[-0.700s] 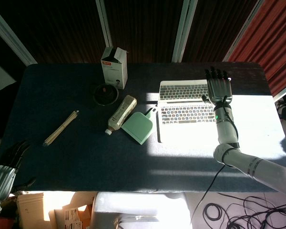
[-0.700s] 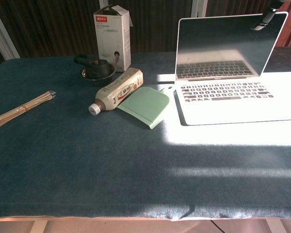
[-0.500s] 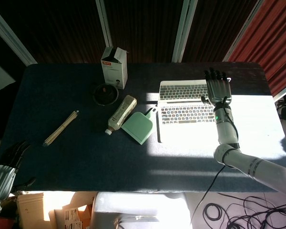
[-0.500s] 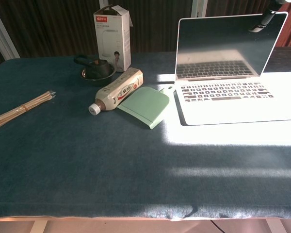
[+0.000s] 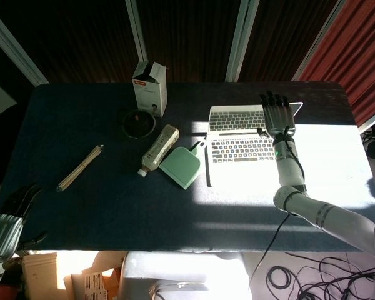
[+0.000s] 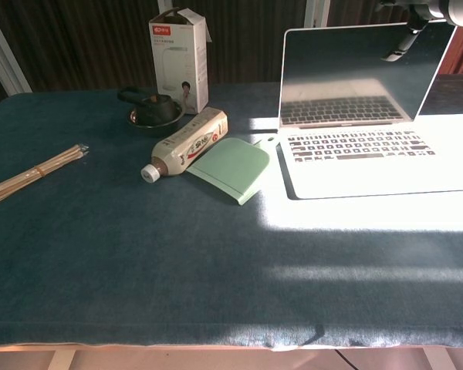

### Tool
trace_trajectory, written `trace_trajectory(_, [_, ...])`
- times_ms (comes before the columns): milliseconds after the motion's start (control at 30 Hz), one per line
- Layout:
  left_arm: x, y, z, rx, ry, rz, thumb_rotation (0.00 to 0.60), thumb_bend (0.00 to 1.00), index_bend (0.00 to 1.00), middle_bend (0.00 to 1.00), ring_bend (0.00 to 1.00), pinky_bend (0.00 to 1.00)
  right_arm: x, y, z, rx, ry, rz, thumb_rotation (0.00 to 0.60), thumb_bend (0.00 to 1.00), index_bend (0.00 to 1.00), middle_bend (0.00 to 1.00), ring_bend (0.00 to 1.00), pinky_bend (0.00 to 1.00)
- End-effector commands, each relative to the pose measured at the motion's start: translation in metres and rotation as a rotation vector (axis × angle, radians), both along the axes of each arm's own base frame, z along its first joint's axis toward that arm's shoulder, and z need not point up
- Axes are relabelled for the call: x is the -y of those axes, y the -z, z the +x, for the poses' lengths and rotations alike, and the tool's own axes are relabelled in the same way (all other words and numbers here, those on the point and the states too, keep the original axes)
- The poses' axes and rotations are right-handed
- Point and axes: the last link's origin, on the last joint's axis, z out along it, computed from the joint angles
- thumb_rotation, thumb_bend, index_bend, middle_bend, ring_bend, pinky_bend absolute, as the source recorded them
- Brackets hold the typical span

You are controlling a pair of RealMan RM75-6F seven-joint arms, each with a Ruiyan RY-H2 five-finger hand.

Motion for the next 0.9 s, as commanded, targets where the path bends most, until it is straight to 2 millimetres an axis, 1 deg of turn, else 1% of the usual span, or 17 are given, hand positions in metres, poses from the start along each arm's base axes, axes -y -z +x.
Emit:
trace_trajectory(33, [0.0,0.0,0.0,-0.001,-0.002,-0.001,0.6,0.02,0.0,0.03,0.01,0.14,0.002,0.001,0.002,-0.005,0.003,-0.001,0.6,0.33,0.16,0.0,0.0,0.0])
trace_trajectory(100, [0.0,0.0,0.0,-0.003,-0.003,-0.001,0.6,0.02,0.0,0.03,0.01,0.14,0.002,0.001,0.002,-0.006,0.005,-0.001,0.6,0.34,0.23,0.0,0.0,0.0])
trace_trajectory(233, [0.0,0.0,0.0,-0.005,-0.008,0.0,0.6,0.02,0.0,0.03,0.01,0.14,0.001,0.001,-0.001,-0.005,0.009,0.007,0.6,0.34,0.29,0.0,0.0,0.0])
trace_trajectory(400, [0.0,0.002,0.0,-0.011,-0.01,-0.006,0.6,0.02,0.0,0.03,0.01,0.14,-0.005,0.0,-0.006,0.028,0.007,0.036,0.6,0.34,0.31,0.0,0.0,0.0])
trace_trajectory(467, [0.001,0.003,0.001,-0.014,-0.011,-0.007,0.6,0.02,0.0,0.03,0.01,0.14,-0.011,-0.002,-0.009,0.034,-0.001,0.059,0.6,0.34,0.31,0.0,0.0,0.0])
trace_trajectory(533, [0.001,0.003,0.001,-0.016,-0.011,-0.009,0.6,0.02,0.0,0.03,0.01,0.14,-0.019,-0.003,-0.012,0.032,-0.013,0.085,0.6,0.34,0.31,0.0,0.0,0.0])
trace_trajectory(667, [0.002,0.005,0.002,-0.021,-0.01,-0.016,0.6,0.02,0.0,0.03,0.01,0.14,-0.038,-0.004,-0.019,0.037,-0.048,0.145,0.6,0.34,0.31,0.06,0.0,0.0])
trace_trajectory(900, [0.004,0.007,0.004,-0.031,-0.008,-0.036,0.6,0.03,0.0,0.03,0.01,0.14,-0.074,-0.002,-0.045,0.002,-0.087,0.221,0.6,0.34,0.28,0.06,0.0,0.0])
